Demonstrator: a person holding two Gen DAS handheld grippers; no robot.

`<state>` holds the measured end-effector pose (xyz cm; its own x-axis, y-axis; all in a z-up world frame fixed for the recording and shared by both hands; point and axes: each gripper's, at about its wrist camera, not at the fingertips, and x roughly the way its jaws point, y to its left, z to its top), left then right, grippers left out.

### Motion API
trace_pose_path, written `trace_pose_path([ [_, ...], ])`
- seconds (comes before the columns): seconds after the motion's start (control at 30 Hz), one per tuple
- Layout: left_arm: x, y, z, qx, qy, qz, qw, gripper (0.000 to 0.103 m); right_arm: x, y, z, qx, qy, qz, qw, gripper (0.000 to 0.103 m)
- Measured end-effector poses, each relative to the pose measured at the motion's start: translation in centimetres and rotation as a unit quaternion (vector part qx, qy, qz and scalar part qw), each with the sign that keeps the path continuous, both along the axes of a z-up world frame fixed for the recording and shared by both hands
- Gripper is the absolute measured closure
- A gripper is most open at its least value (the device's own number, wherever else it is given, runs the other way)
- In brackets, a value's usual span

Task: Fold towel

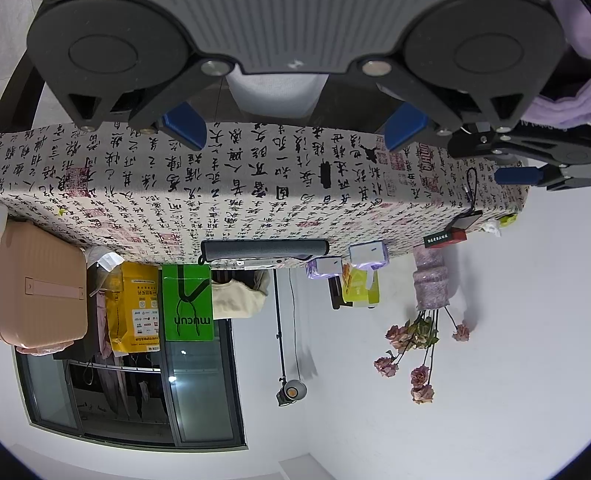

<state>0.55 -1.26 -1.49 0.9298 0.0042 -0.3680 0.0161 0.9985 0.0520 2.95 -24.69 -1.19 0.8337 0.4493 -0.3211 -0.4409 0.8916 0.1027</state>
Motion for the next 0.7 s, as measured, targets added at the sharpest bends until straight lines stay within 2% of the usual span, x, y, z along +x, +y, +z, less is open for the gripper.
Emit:
trace_pose_path([
  [0.7, -0.06, 0.28, 0.37, 0.004, -0.004, 0.000, 1.0000, 0.000, -0.02, 0.01, 0.00, 0.000, 0.000, 0.000, 1.000, 0.000],
])
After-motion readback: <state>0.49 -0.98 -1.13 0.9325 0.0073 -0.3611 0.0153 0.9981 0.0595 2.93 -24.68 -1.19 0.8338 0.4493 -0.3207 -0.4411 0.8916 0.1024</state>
